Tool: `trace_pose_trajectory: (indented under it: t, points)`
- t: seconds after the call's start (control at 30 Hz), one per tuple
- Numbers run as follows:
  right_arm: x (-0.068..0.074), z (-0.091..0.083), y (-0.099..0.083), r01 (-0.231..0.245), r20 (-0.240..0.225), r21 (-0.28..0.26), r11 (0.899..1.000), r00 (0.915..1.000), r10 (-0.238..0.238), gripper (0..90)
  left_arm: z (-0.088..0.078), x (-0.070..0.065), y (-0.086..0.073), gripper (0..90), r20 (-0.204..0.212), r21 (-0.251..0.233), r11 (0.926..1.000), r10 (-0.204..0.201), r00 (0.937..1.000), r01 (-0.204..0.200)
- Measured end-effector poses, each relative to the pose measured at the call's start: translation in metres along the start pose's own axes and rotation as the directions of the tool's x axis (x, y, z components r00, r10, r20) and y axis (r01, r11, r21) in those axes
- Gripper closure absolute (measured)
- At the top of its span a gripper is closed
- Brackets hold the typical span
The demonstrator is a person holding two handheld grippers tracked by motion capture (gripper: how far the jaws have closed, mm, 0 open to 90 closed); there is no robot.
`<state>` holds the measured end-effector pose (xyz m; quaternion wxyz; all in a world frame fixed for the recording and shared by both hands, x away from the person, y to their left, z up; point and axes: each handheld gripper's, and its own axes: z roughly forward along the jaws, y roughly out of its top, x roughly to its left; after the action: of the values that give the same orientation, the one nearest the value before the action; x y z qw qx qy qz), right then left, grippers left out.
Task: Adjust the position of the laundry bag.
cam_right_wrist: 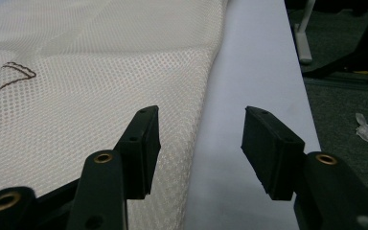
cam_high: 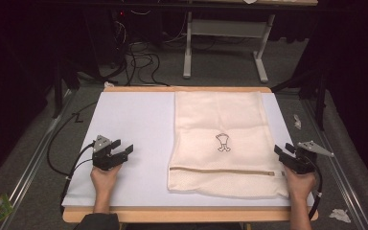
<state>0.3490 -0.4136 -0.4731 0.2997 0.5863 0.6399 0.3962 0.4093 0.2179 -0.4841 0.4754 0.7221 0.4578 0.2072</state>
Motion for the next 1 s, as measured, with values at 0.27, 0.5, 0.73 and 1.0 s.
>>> trace_pose_trajectory:
  t: [0.27, 0.5, 0.73, 1.0]
  points:
    - [0.0, 0.0, 0.0, -0.003, 0.0, 0.003, 1.0, 1.0, 0.003, 47.2, 0.001, 0.002, 0.001, 35.4, 0.011, 0.014, 0.9998, -0.012, 0.9999, 0.012]
    - [0.0, 0.001, 0.0, -0.002, 0.001, 0.008, 1.0, 1.0, 0.002, 45.8, 0.003, 0.006, 0.002, 35.8, 0.042, 0.042, 0.998, -0.048, 0.998, 0.047]
    - [0.0, 0.002, 0.001, 0.008, -0.003, 0.021, 1.0, 1.0, -0.008, 45.2, 0.003, 0.008, 0.004, 35.9, 0.05, 0.057, 0.9965, -0.064, 0.9967, 0.061]
    - [0.0, 0.004, 0.002, -0.003, 0.008, 0.036, 0.999, 1.0, 0.003, 46.3, 0.003, -0.001, 0.012, 37.1, 0.057, 0.065, 0.9977, -0.022, 0.9981, 0.018]
